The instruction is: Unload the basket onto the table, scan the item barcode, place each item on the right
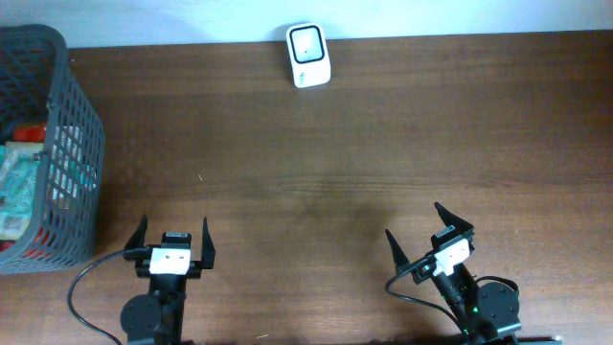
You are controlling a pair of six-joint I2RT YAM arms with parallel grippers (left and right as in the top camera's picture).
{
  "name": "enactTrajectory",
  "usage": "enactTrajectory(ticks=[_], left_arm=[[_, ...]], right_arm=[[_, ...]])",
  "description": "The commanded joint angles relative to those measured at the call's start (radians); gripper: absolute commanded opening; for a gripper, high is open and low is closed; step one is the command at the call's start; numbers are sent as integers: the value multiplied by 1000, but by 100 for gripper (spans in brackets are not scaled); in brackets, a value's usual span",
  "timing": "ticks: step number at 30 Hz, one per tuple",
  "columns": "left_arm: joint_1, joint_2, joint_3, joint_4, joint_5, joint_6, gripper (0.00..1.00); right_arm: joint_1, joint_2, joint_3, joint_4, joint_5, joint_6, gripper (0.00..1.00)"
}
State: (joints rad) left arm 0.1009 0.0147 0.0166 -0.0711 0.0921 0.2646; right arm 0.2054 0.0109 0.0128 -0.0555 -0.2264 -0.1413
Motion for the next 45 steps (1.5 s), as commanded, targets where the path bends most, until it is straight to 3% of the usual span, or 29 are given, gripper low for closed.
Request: enactTrajectory(ticks=[1,22,27,28,33,36,37,39,42,44,45], left_arm=[[-4,-7,-8,-2,-14,-17,99],[-5,-1,0,40,35,-37,99],[-5,37,43,40,55,-74,99],[-5,43,70,40,76,-125,99],[-5,248,310,25,181,-144,99],[-5,541,557,-54,253,-143,99],[-5,642,654,-108,276,-140,99],[-5,954,1004,-341,309,-135,99],[-5,1258,1436,-673,309,-113,99],[-5,1377,1670,-836,309,-76,99],[-5,1394,1719,-842,303,-76,99]], right_arm=[[-3,-5,-7,-1,-6,3,99],[-3,-5,-7,-1,-6,3,99],[-3,-5,-7,-1,-6,3,99],[-3,-5,-7,-1,-6,3,99],[-3,-5,-7,-1,-6,3,99],[-3,-5,-7,-1,-6,3,99],[-3,-5,-7,-1,-6,3,99],[-3,-5,-7,-1,-6,3,99],[-3,-5,-7,-1,-6,3,99],[-3,-5,-7,-1,-6,3,99],[-3,-5,-7,-1,-6,3,99]])
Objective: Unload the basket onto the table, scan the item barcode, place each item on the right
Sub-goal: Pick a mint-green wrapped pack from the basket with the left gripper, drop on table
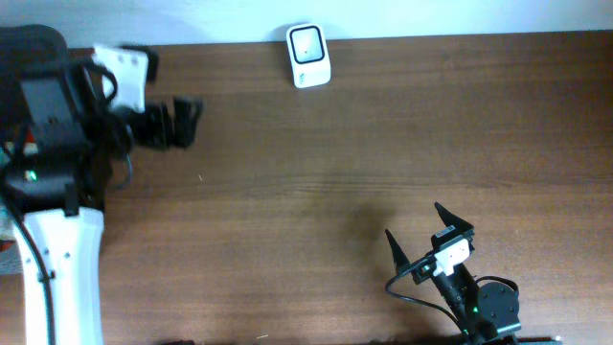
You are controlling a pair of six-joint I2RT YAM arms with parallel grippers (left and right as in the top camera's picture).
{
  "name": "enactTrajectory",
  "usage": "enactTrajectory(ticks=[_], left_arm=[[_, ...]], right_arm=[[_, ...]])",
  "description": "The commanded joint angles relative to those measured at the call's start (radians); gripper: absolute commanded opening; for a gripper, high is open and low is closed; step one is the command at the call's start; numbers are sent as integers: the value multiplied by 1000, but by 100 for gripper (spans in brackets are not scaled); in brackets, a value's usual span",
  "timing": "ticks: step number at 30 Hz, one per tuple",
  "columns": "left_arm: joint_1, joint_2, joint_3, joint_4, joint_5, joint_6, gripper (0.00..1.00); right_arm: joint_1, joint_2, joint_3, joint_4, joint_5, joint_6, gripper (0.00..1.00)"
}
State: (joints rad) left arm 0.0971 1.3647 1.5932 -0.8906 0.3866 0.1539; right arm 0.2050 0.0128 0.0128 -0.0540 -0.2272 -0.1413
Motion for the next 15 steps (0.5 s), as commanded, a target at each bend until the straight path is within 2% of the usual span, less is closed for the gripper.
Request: enactTrajectory(ticks=[1,4,5,7,9,12,15], left_arm=[[-1,42,152,38,-13,35,99],[32,42,152,179,-31,60,99],[71,43,153,226,-104,25,99],[219,43,153,248,-373,-138,99],[337,47,151,199,-496,-140,99],[499,118,117,168,-526,-140,99],[604,226,105,133,-529,-138,100]], right_arm=[[-3,-7,-7,-2,-5,3,99],[-3,-7,-7,-2,-5,3,99],[-3,-7,-7,-2,-5,3,99],[-3,-7,-7,-2,-5,3,99],[-3,-7,-7,-2,-5,3,99],[-3,-7,-7,-2,-5,3,99],[-3,-7,-7,-2,-5,3,99]])
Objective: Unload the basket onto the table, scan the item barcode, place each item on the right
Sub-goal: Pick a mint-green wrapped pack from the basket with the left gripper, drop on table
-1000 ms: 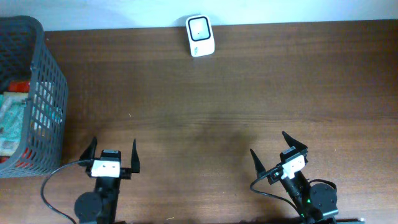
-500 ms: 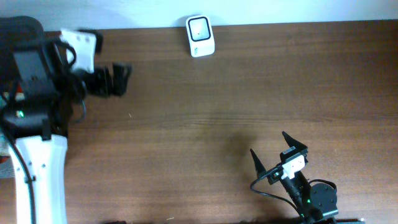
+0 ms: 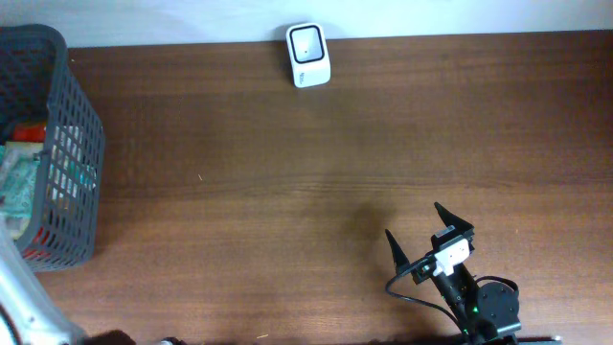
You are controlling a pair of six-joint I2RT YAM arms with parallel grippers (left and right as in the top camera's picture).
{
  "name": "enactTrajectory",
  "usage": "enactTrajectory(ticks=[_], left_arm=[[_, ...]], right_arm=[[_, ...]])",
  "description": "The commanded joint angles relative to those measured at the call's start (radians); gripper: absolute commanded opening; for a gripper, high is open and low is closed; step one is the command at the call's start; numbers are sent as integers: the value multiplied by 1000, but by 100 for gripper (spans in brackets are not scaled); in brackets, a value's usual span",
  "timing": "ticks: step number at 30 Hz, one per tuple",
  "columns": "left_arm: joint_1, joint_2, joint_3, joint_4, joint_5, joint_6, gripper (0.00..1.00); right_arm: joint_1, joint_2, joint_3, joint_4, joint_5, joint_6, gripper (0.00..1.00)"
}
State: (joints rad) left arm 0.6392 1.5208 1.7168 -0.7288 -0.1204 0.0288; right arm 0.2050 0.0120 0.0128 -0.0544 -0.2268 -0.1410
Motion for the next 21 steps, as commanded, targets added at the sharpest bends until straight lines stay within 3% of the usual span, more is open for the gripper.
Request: enactTrajectory(ticks=[1,5,9,11,17,18,19,20,21], left_arm=[[92,104,-19,-49,-27,9,100],[110,242,-19,-66,-24,188,98],[109,363,-31,-92,151,366,92],[77,401,-32,-88,169,405,100],[72,520,-32,-70,132,423,97],[70,531,-32,-66,132,423,87],[69,536,-32,-55,132,422,64],[71,536,-31,-53,132,423,50],[71,536,-31,-53,132,422,26]], right_arm=[[-3,-6,-7,-2,-5,3,99],[-3,-6,-7,-2,-5,3,99],[-3,-6,-7,-2,-5,3,99],[-3,-6,-7,-2,-5,3,99],[-3,-6,-7,-2,-5,3,99],[-3,-6,-7,-2,-5,3,99],[-3,-6,-7,-2,-5,3,99],[-3,-6,-7,-2,-5,3,99],[-3,-6,-7,-2,-5,3,99]])
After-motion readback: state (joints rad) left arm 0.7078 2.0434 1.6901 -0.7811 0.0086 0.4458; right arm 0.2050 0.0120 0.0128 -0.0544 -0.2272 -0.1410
